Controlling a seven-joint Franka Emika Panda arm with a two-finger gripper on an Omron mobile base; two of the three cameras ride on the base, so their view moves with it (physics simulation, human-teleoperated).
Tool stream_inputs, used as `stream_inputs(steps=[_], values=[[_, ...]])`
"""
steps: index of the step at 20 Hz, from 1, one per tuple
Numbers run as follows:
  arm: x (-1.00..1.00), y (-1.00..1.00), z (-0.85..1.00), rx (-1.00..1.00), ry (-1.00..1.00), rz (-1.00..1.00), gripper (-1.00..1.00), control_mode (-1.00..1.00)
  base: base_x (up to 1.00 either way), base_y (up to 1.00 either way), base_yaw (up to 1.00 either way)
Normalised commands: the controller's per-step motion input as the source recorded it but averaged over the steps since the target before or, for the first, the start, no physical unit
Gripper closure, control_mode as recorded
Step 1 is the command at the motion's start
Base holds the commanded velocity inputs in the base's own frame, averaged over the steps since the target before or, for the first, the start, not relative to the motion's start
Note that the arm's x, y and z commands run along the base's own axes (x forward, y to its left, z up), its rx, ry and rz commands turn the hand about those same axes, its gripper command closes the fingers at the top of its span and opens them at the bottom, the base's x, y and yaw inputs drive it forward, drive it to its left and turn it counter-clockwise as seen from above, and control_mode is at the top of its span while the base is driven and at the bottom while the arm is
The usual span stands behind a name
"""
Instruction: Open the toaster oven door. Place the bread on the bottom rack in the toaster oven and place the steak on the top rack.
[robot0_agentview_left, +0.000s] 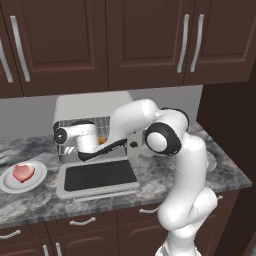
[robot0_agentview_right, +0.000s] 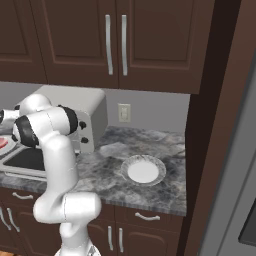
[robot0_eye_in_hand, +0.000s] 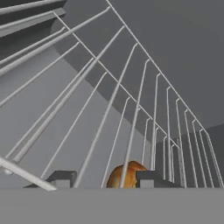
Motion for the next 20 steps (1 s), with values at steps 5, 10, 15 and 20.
stream_inputs(steps=[5,10,15,20], values=[[-0.15,0.0,-0.35,0.06,0.15,0.0,1.0,-1.0,0.0,0.0,0.0],[-0.32,0.04,-0.41,0.04,0.18,0.0,1.0,-1.0,0.0,0.0,0.0],[-0.43,0.03,-0.39,0.04,0.21,0.0,1.0,-1.0,0.0,0.0,0.0],[-0.59,0.0,-0.38,0.03,0.22,0.0,1.0,-1.0,0.0,0.0,0.0]])
